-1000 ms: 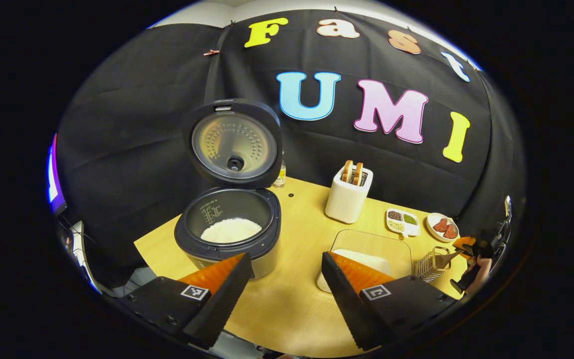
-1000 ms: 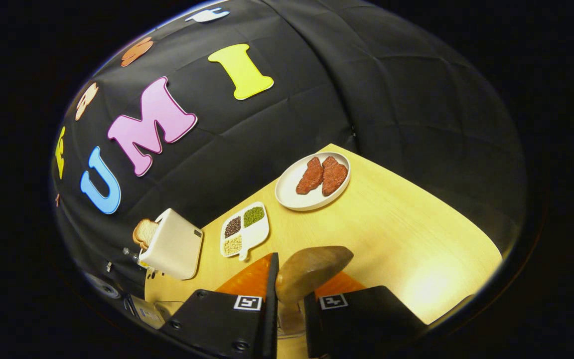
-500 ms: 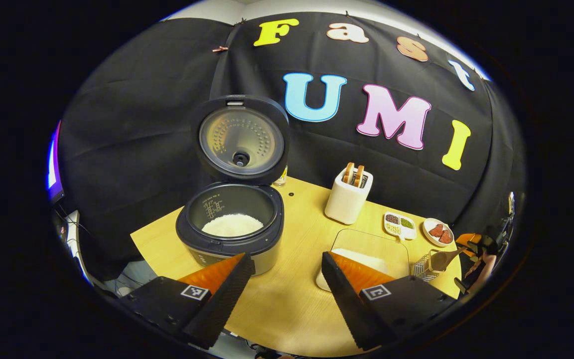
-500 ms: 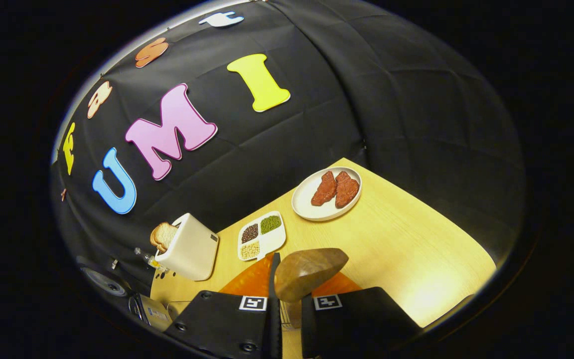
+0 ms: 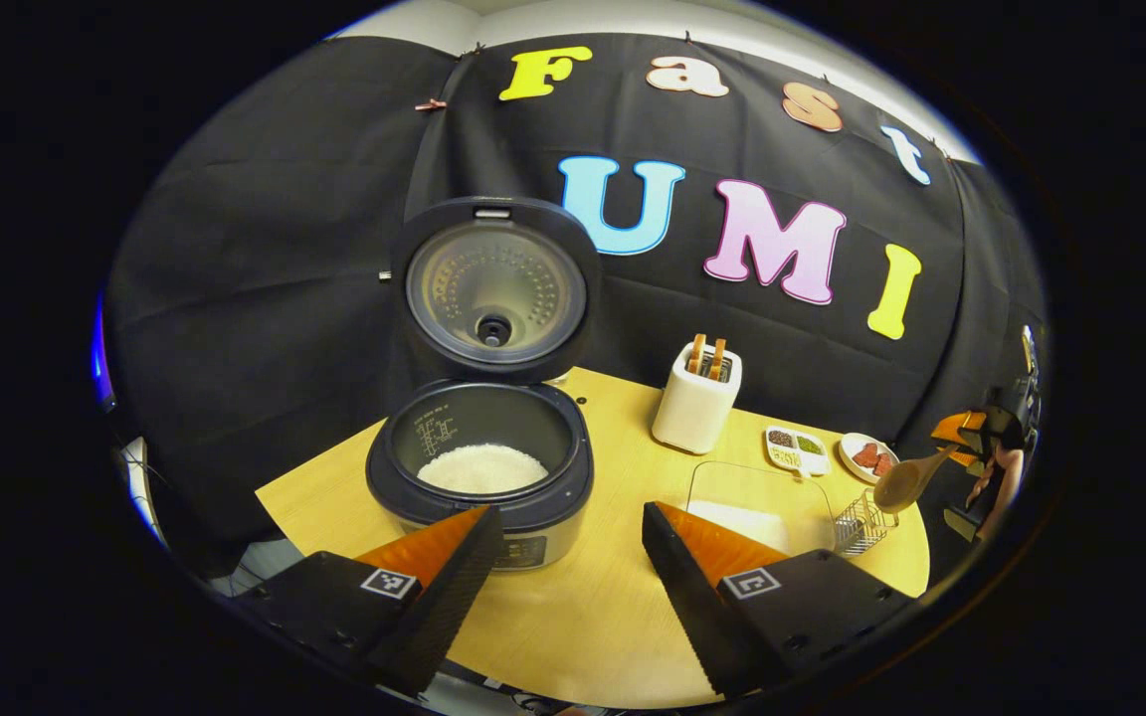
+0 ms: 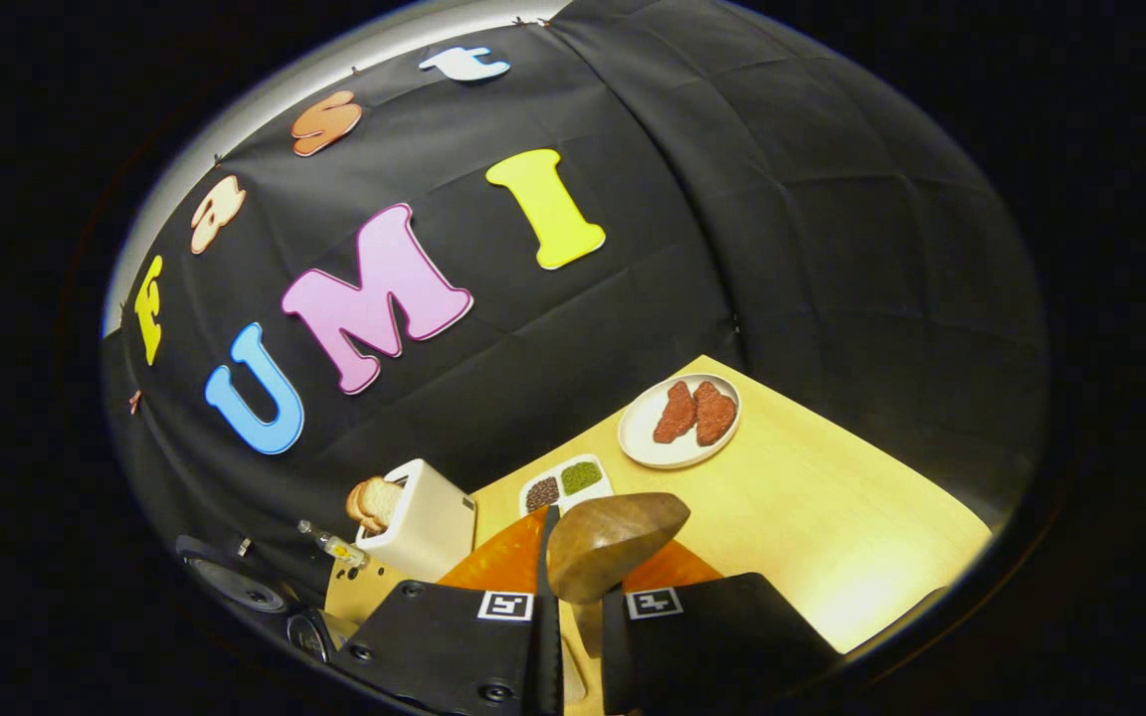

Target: Close the left gripper, press the button to open the rice cooker; take a wooden spoon from the chopstick holder with the right hand, scoop a spoonful of rice and pour it into the rice cooker, then put the wooden spoon back into the chopstick holder.

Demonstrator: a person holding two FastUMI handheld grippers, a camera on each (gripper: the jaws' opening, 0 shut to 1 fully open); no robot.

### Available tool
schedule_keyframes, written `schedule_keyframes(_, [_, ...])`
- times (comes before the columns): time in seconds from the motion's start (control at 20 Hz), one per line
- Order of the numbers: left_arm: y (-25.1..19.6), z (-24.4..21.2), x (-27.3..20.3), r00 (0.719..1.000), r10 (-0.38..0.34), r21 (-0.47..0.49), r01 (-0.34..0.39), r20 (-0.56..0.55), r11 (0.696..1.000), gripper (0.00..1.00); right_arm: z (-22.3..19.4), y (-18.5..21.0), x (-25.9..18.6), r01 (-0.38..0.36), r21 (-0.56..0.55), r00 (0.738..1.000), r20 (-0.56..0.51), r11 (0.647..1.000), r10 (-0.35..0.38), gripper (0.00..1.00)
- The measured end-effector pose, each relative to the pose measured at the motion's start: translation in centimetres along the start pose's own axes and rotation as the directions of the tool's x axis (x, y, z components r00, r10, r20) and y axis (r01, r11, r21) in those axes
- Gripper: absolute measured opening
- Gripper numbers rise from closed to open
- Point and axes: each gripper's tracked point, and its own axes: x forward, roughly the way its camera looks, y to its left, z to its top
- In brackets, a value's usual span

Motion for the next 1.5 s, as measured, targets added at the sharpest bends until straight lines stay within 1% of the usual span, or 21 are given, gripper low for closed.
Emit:
schedule_keyframes(0.05, [0.8,-0.2,0.1,1.000,0.006,-0.021,-0.006,0.001,1.000,0.96,-0.4,1.5,-0.4,-0.025,-0.009,1.000,-0.002,1.000,0.025,0.19])
schedule_keyframes(0.15, [1.9,-0.9,0.3,1.000,-0.007,-0.075,0.005,-0.015,0.997,0.95,-1.6,4.8,-1.2,-0.091,-0.035,0.996,-0.016,0.995,0.090,0.19])
schedule_keyframes(0.25, [3.1,-1.6,0.5,0.999,-0.015,-0.116,0.011,-0.034,0.993,0.95,-3.1,7.2,-1.9,-0.130,-0.063,0.991,-0.033,0.990,0.128,0.19])
schedule_keyframes(0.35, [3.9,-1.8,0.5,0.999,-0.029,-0.127,0.025,-0.032,0.992,0.95,-4.7,9.6,-2.2,-0.166,-0.087,0.985,-0.055,0.982,0.162,0.19])
schedule_keyframes(0.5, [4.8,-1.9,0.7,0.998,-0.053,-0.103,0.051,-0.023,0.993,0.95,-7.8,12.0,-2.1,-0.198,-0.150,0.978,-0.092,0.969,0.185,0.19])
schedule_keyframes(0.55, [5.1,-2.0,0.9,0.998,-0.059,-0.096,0.056,-0.027,0.994,0.95,-8.6,12.3,-1.9,-0.203,-0.182,0.977,-0.101,0.962,0.187,0.19])
schedule_keyframes(0.6, [5.4,-2.1,1.1,0.997,-0.066,-0.090,0.063,-0.030,0.994,0.92,-9.6,12.7,-1.7,-0.207,-0.215,0.976,-0.109,0.955,0.187,0.19])
schedule_keyframes(0.65, [5.6,-2.2,1.3,0.997,-0.073,-0.083,0.070,-0.030,0.994,0.95,-10.6,13.0,-1.5,-0.212,-0.247,0.975,-0.117,0.945,0.188,0.19])
schedule_keyframes(0.75, [5.7,-2.3,1.6,0.996,-0.091,-0.058,0.089,-0.026,0.994,0.95,-12.2,13.2,-0.8,-0.212,-0.310,0.975,-0.124,0.927,0.182,0.19])
schedule_keyframes(0.85, [5.8,-2.5,2.3,0.994,-0.104,-0.017,0.104,-0.023,0.994,0.95,-13.6,12.7,0.0,-0.197,-0.353,0.979,-0.127,0.915,0.162,0.19])
schedule_keyframes(0.9, [5.8,-2.6,2.6,0.993,-0.113,0.002,0.113,-0.026,0.994,0.95,-14.3,12.4,0.3,-0.188,-0.362,0.980,-0.128,0.913,0.151,0.14])
schedule_keyframes(0.95, [5.8,-2.6,2.9,0.992,-0.124,0.020,0.124,-0.025,0.992,0.95,-15.0,12.1,0.7,-0.179,-0.368,0.982,-0.130,0.913,0.141,0.19])
schedule_keyframes(1.05, [5.7,-2.7,3.5,0.990,-0.141,0.040,0.142,-0.022,0.989,0.95,-16.3,11.6,1.5,-0.160,-0.390,0.985,-0.130,0.907,0.118,0.19])
schedule_keyframes(1.2, [5.8,-3.1,4.1,0.987,-0.157,0.041,0.158,-0.029,0.987,0.95,-18.7,10.4,2.5,-0.135,-0.426,0.986,-0.144,0.894,0.081,0.19])
schedule_keyframes(1.4, [6.2,-3.8,4.7,0.987,-0.158,0.031,0.160,-0.037,0.987,0.95,-20.0,11.1,2.5,-0.140,-0.432,0.987,-0.135,0.891,0.089,0.20])
schedule_keyframes(1.5, [6.5,-4.6,4.9,0.987,-0.150,0.027,0.151,-0.057,0.988,0.95,-21.2,11.6,2.3,-0.154,-0.418,0.983,-0.158,0.895,0.095,0.20])
